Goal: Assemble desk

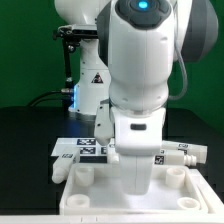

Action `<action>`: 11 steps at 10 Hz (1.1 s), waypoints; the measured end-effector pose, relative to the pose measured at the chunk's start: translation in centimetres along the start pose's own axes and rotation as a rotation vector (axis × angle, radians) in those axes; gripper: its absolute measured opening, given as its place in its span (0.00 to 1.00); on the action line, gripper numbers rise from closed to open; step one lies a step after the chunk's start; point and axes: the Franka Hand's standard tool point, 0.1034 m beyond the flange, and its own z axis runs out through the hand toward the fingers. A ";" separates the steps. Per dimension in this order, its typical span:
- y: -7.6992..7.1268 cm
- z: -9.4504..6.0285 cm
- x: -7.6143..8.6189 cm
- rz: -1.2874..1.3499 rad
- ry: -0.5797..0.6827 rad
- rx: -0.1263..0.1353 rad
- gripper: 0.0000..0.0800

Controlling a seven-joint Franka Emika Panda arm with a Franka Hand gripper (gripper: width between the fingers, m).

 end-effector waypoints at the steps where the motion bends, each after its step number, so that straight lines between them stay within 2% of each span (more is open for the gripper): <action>1: 0.1 0.0 -0.1 0.001 0.000 -0.001 0.07; 3: 0.1 0.0 -0.2 0.003 0.000 -0.001 0.07; 5: 0.1 0.0 -0.3 0.006 0.000 -0.001 0.51; 6: 0.1 0.0 -0.4 0.007 0.001 -0.001 0.68; 7: 0.1 0.0 -0.4 0.008 0.001 -0.001 0.68; 8: 0.1 -0.1 -0.4 0.009 0.001 -0.003 0.79; 9: -0.1 -1.4 -0.4 0.024 -0.018 -0.017 0.79; 10: -0.9 -3.1 -0.2 0.061 -0.027 -0.032 0.81; 11: -1.8 -4.1 0.0 0.101 -0.032 -0.040 0.81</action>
Offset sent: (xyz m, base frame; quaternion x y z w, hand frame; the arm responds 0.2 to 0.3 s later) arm 0.0000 0.0000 0.0000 0.0000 0.0000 0.0000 1.0000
